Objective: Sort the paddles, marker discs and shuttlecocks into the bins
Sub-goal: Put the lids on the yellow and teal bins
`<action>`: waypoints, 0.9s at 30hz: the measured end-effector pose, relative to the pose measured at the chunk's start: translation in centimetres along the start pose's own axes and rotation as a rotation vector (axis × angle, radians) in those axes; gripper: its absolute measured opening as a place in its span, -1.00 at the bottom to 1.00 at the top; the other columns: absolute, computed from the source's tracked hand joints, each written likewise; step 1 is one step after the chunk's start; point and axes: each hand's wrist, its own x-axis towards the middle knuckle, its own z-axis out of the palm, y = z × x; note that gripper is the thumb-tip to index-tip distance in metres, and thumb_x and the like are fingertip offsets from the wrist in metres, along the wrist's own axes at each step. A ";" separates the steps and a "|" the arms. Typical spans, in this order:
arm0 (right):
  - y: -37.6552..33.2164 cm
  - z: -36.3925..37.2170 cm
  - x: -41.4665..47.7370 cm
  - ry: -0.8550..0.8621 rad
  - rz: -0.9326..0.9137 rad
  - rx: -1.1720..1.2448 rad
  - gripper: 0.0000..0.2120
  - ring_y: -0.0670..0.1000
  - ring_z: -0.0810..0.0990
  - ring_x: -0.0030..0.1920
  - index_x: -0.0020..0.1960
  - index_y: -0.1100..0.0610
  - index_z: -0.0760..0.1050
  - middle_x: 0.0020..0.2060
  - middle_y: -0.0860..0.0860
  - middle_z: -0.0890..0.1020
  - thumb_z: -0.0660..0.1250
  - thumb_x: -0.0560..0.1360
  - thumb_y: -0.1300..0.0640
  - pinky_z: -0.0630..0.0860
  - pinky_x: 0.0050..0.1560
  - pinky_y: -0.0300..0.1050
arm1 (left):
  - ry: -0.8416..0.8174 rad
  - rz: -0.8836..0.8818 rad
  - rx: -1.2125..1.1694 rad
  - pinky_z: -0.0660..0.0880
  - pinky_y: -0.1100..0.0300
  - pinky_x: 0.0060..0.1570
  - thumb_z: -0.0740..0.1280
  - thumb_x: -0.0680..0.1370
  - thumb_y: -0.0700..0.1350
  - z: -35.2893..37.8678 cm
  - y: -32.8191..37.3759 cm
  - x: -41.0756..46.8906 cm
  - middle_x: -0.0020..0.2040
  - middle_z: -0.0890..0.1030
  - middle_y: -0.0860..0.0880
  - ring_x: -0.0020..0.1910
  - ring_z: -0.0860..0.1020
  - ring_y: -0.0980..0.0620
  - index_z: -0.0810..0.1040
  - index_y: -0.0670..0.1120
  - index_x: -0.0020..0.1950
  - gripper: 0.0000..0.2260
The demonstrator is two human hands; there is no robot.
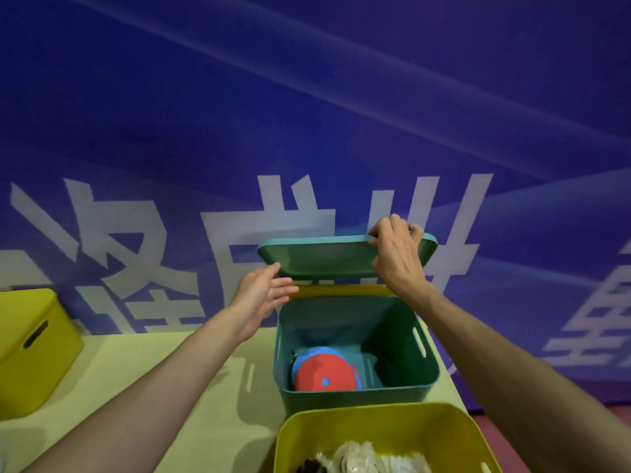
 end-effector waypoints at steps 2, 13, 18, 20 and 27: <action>-2.1 -1.1 -1.0 0.018 -0.022 0.032 -0.69 0.06 0.40 0.07 0.09 0.17 0.41 0.00 0.09 0.47 0.41 0.40 0.32 0.22 0.24 -0.01 | -0.046 -0.087 -0.220 0.47 -0.03 0.23 0.19 0.61 0.07 -1.8 0.6 -1.4 0.29 0.50 -0.28 0.11 0.60 -0.14 0.13 -0.19 0.51 -0.44; -11.4 -3.2 -9.2 -0.030 -0.278 -0.038 -0.74 0.10 0.45 -0.03 0.03 0.17 0.42 -0.05 0.10 0.46 0.34 0.39 0.37 0.30 0.14 -0.02 | 0.107 -0.231 -0.840 0.53 -0.12 0.14 0.24 0.60 -0.13 -11.9 -1.3 -8.8 0.27 0.45 -0.30 0.19 0.52 -0.29 0.33 -0.16 0.25 -0.74; -10.8 -4.2 -12.7 -0.194 -0.197 0.096 -0.82 0.01 0.45 0.04 0.04 0.12 0.49 0.05 0.02 0.48 0.14 0.60 0.08 0.39 0.16 -0.02 | 0.173 -0.222 -0.734 0.51 -0.11 0.07 0.21 0.55 -0.32 -13.5 -3.2 -10.6 0.26 0.41 -0.27 0.22 0.47 -0.26 0.31 -0.17 0.27 -0.70; -9.8 -4.6 -13.3 -0.212 -0.074 0.113 -0.75 0.02 0.47 0.08 0.07 0.14 0.52 0.11 0.03 0.48 0.12 0.61 0.06 0.46 0.13 -0.02 | 0.208 -0.203 -0.638 0.52 -0.09 0.11 0.24 0.55 -0.31 -13.2 -3.3 -11.0 0.21 0.44 -0.24 0.21 0.48 -0.22 0.34 -0.16 0.21 -0.75; -4.0 -3.1 -12.8 -0.383 0.596 0.230 -0.58 0.18 0.52 0.11 0.32 0.23 0.32 0.20 0.21 0.46 0.24 0.53 0.07 0.54 0.08 0.07 | 0.150 -0.127 -0.400 0.55 0.01 -0.02 0.23 0.61 -0.17 -9.7 -4.2 -10.6 0.08 0.57 -0.16 0.09 0.55 -0.12 0.43 -0.15 0.22 -0.80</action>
